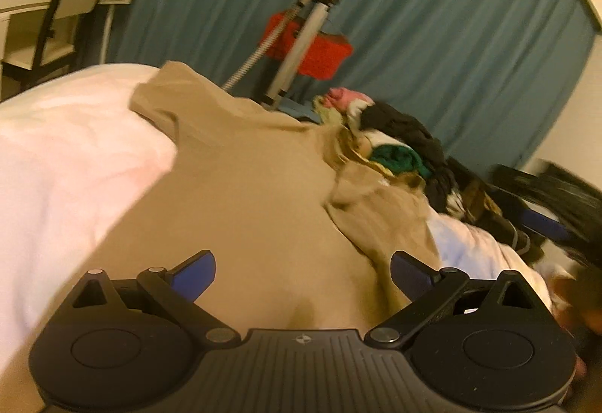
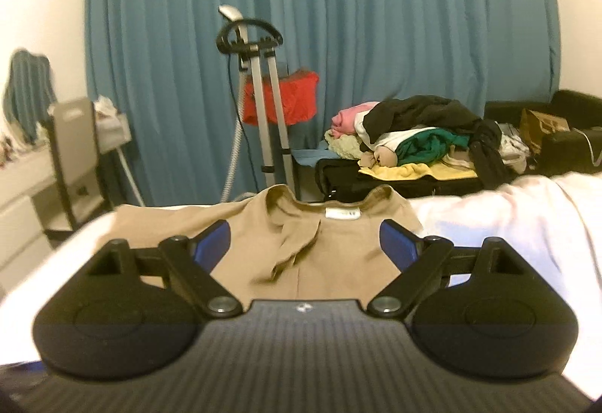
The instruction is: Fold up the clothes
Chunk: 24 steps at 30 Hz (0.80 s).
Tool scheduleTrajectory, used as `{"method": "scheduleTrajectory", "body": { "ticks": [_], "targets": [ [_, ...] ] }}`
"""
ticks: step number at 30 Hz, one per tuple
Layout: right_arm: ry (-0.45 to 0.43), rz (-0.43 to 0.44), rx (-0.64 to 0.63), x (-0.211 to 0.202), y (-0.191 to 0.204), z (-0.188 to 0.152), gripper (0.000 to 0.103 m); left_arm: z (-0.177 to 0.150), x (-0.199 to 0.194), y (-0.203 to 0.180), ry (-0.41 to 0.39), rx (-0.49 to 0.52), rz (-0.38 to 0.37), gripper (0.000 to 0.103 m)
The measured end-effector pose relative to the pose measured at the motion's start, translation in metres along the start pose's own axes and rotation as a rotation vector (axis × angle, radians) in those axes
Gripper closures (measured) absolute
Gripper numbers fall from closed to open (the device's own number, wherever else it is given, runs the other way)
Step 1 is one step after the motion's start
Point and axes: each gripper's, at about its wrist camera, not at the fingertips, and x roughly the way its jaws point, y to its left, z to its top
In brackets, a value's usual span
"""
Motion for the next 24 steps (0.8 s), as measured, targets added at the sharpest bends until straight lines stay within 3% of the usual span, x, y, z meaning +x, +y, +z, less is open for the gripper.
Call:
{"method": "scheduleTrajectory", "body": {
  "ticks": [6, 10, 18, 24],
  "targets": [
    [-0.018, 0.033, 0.086, -0.120, -0.026, -0.032, 0.015, -0.031, -0.018, -0.031, 0.090, 0.073, -0.098, 0.005],
    [-0.031, 0.062, 0.224, -0.166, -0.055, -0.066, 0.015, -0.061, -0.031, -0.055, 0.194, 0.163, -0.169, 0.008],
    [0.016, 0.013, 0.374, -0.180, -0.086, -0.095, 0.015, -0.110, -0.029, -0.072, 0.428, 0.127, -0.320, 0.022],
    [0.010, 0.004, 0.396, -0.182, -0.090, -0.099, 0.015, -0.131, -0.004, -0.074, 0.550, 0.102, -0.362, 0.029]
  ]
}}
